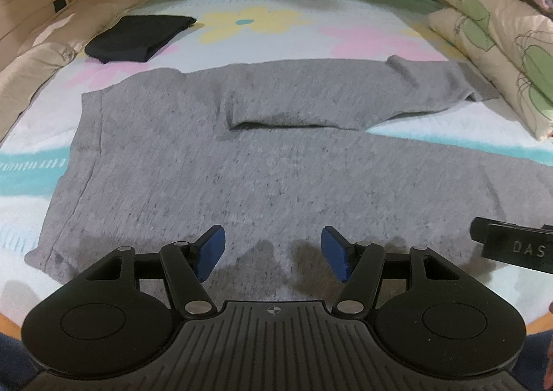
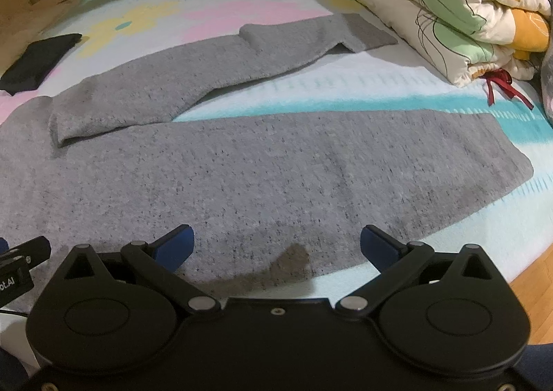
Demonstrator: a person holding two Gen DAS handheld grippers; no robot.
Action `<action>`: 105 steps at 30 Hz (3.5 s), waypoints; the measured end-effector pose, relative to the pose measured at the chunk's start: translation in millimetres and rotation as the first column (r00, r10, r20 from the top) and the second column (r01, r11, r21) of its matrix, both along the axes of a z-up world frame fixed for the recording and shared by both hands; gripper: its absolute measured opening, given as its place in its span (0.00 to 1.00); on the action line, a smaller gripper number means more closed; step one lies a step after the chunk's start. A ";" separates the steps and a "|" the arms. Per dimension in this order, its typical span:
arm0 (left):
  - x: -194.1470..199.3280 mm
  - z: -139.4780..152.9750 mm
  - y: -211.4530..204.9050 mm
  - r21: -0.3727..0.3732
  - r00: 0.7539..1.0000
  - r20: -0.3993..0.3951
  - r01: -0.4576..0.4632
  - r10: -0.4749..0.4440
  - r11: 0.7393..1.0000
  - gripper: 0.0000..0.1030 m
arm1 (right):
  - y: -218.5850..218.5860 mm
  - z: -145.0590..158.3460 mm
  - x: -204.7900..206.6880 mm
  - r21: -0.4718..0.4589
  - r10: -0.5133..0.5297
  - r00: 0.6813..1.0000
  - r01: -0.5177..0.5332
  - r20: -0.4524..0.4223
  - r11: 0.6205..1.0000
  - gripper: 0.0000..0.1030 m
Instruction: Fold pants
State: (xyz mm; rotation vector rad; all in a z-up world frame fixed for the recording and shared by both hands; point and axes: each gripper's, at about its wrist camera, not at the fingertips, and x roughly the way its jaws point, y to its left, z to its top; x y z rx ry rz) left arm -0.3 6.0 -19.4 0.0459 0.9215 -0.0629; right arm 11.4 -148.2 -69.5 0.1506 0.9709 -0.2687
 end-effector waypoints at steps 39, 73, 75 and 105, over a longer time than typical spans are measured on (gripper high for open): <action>21.4 65.6 12.6 -0.023 0.980 0.196 0.026 -0.021 0.999 0.55 | -17.6 25.4 -2.8 -0.043 -0.114 0.993 0.114 0.018 0.992 0.68; 196.9 -19.6 -14.5 0.003 0.998 -0.051 0.031 -0.030 1.000 0.53 | -139.1 -17.3 364.0 0.056 -0.466 0.885 0.466 -0.014 0.883 0.69; 198.6 -18.5 -14.6 0.013 0.999 -0.045 0.027 -0.026 1.000 0.53 | -142.8 -27.2 377.3 0.058 -0.496 0.868 0.496 -0.027 0.866 0.69; 194.3 -18.0 -26.8 0.022 1.000 -0.006 0.016 -0.016 1.000 0.53 | -183.5 -22.3 366.2 0.108 -0.560 0.828 0.559 -0.021 0.822 0.81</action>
